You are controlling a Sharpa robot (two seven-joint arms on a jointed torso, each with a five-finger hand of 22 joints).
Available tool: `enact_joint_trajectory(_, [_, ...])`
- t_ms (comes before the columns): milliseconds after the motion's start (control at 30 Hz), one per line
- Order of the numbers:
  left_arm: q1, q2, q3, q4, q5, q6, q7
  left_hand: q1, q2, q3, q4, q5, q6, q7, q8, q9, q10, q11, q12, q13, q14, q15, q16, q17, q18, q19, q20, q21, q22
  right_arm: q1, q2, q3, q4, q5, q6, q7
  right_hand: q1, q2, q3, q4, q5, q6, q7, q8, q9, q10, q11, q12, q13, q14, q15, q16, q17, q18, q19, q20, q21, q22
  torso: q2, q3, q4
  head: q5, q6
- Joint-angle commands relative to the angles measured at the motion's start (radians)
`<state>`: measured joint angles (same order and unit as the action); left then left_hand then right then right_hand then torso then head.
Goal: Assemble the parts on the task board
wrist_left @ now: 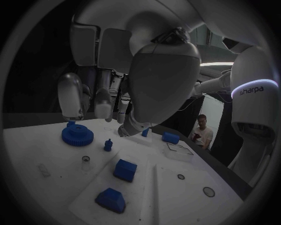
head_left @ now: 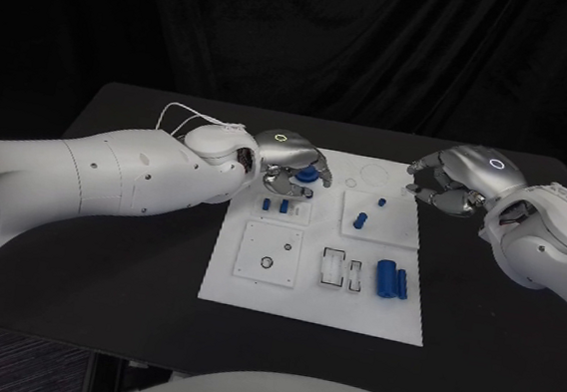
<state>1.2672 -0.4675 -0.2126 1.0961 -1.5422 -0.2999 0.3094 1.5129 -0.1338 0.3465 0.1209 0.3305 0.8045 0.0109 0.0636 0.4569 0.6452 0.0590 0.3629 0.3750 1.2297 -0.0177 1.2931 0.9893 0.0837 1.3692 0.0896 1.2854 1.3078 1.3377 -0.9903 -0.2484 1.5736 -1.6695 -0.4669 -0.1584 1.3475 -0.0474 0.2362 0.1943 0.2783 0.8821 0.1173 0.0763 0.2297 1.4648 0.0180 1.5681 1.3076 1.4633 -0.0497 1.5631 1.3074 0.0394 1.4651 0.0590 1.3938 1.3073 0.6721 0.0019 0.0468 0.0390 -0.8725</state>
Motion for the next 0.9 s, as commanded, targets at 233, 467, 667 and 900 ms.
enact_joint_trajectory(233, [-0.002, 0.015, 0.001, -0.014, -0.040, 0.065, -0.036, 0.000, -0.006, -0.004, -0.009, 0.005, 0.021, -0.003, 0.006, -0.010, 0.026, 0.006, 0.006, -0.003, 0.012, 0.009, 0.009, 0.012, -0.014, 0.013, 0.002, 0.004, 0.170, -0.002, -0.001, 0.001, 0.003, -0.003, -0.013, 0.002, 0.003, 0.001, 0.005, -0.001, 0.006, 0.008, 0.000, -0.003, -0.002, 0.106, 0.002, 0.003, 0.263, 0.104, 0.004, -0.005, 0.249, 0.004, 0.025, 0.005, -0.004, 0.206, 0.001, 0.0022, -0.0005, -0.002, 0.000])
enact_joint_trajectory(467, [-0.002, 0.025, 0.001, -0.030, -0.041, 0.085, -0.048, 0.000, -0.005, -0.001, -0.016, 0.010, 0.027, -0.002, 0.004, -0.021, 0.048, 0.017, 0.013, -0.004, 0.019, 0.024, 0.015, 0.015, -0.017, 0.019, 0.009, 0.010, 0.173, -0.002, 0.000, 0.001, 0.002, -0.003, -0.011, 0.002, 0.003, 0.001, 0.005, -0.001, 0.006, 0.008, 0.000, -0.003, -0.002, 0.106, 0.002, 0.003, 0.263, 0.104, 0.004, -0.005, 0.249, 0.004, 0.025, 0.005, -0.004, 0.206, -0.001, 0.0020, 0.0018, -0.005, 0.000])
enact_joint_trajectory(667, [-0.003, 0.036, 0.001, -0.046, -0.041, 0.095, -0.051, -0.007, -0.004, 0.004, -0.019, 0.005, 0.031, -0.002, 0.004, -0.034, 0.089, 0.021, 0.024, -0.004, 0.031, 0.032, 0.025, 0.024, -0.017, 0.022, 0.019, 0.011, 0.173, -0.002, 0.001, 0.001, 0.000, -0.003, -0.010, 0.003, 0.003, 0.001, 0.005, -0.001, 0.006, 0.008, 0.000, -0.003, -0.002, 0.106, 0.002, 0.003, 0.263, 0.104, 0.004, -0.005, 0.249, 0.004, 0.025, 0.005, -0.004, 0.206, -0.001, 0.0019, -0.0001, -0.003, 0.000])
enact_joint_trajectory(900, [-0.009, 0.053, 0.001, -0.067, -0.041, 0.095, -0.049, -0.006, -0.001, 0.008, -0.025, 0.007, 0.049, 0.004, 0.010, -0.038, 0.110, 0.014, 0.039, 0.008, 0.030, 0.025, 0.026, 0.021, -0.016, 0.022, 0.017, 0.009, 0.173, -0.002, 0.003, 0.001, -0.001, -0.003, -0.011, 0.003, 0.003, 0.001, 0.005, -0.001, 0.006, 0.008, 0.000, -0.003, -0.002, 0.106, 0.002, 0.003, 0.263, 0.104, 0.004, -0.005, 0.249, 0.004, 0.025, 0.005, -0.004, 0.206, -0.001, 0.0019, 0.0012, -0.007, 0.000])
